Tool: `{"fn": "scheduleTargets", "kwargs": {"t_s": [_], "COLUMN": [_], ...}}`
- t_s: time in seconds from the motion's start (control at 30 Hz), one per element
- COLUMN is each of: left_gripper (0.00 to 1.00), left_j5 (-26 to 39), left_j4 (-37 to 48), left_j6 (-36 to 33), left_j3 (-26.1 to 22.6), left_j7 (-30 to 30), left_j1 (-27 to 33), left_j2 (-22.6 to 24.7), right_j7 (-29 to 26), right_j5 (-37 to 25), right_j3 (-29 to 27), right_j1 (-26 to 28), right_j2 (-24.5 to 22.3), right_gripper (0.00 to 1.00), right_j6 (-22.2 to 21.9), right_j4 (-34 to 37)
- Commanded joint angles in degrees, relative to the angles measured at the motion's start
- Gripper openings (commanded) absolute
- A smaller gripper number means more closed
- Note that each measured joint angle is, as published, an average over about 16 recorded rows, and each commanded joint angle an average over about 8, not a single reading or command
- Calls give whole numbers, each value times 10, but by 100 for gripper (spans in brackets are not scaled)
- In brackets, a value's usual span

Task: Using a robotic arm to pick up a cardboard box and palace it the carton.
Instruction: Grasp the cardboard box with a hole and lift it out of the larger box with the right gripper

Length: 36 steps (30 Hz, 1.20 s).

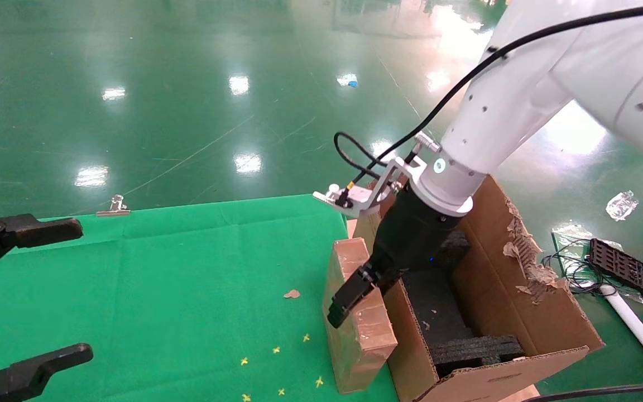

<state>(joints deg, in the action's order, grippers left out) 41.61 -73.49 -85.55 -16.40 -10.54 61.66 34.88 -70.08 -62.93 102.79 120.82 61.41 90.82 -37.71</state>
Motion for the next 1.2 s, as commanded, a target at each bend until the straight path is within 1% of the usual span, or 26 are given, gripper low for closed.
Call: {"fn": "scheduleTargets", "kwargs": {"t_s": [0.03,0.1,0.13,0.17,0.23,0.27,0.37,0.4,0.43,0.5,0.53,0.6,1.03,1.2], "left_gripper": [100,100,96,89,73,63,28,19,13,4,2,0,0,0], "left_j5": [0,0,0,0,0,0,0,0,0,0,0,-1,-1,-1], "left_j4": [0,0,0,0,0,0,0,0,0,0,0,0,0,0], "left_j6": [0,0,0,0,0,0,0,0,0,0,0,0,1,1], "left_j3": [0,0,0,0,0,0,0,0,-1,-1,-1,-1,-1,-1], "left_j7": [0,0,0,0,0,0,0,0,0,0,0,0,1,1], "left_j1": [0,0,0,0,0,0,0,0,0,0,0,0,0,0], "left_j2": [0,0,0,0,0,0,0,0,0,0,0,0,-1,-1], "right_j7": [4,7,8,9,10,10,11,11,10,10,10,9,7,16], "right_j5": [6,10,11,13,15,16,20,21,22,23,24,25,25,23], "right_j3": [12,21,25,29,36,39,46,48,50,53,54,57,71,74], "right_j1": [-7,-6,-6,-5,-2,0,4,6,7,8,9,9,6,9], "right_j2": [7,11,13,14,17,18,19,19,19,19,19,18,16,16], "right_gripper": [46,21,11,5,0,0,0,0,0,0,0,0,0,0], "right_j6": [0,0,-1,-2,-3,-4,-7,-7,-8,-10,-11,-12,-19,-21], "right_j4": [10,11,12,12,11,11,9,8,7,5,4,2,-5,-9]}}
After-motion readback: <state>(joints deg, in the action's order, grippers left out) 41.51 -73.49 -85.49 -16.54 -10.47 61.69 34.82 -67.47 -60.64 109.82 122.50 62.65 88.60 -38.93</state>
